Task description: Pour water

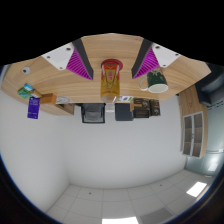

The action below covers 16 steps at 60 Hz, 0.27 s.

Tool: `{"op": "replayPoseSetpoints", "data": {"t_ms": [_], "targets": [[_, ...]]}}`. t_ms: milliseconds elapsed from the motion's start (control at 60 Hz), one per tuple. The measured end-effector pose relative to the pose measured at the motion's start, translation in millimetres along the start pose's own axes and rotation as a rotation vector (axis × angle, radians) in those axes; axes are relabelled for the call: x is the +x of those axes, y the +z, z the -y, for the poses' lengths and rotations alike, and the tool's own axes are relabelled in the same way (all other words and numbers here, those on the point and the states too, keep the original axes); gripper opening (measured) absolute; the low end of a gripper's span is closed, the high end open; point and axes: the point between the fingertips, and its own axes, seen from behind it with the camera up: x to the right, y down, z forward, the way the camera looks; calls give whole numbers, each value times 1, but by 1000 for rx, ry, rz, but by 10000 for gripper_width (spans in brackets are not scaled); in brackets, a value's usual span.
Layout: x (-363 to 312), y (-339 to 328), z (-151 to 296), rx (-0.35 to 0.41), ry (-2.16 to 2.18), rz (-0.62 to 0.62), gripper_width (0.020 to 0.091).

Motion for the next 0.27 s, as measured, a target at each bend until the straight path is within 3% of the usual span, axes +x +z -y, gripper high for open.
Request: {"op": "replayPoseSetpoints", "data": {"t_ms": [267], "targets": [[1,-60,-5,-5,15,25,847]]}}
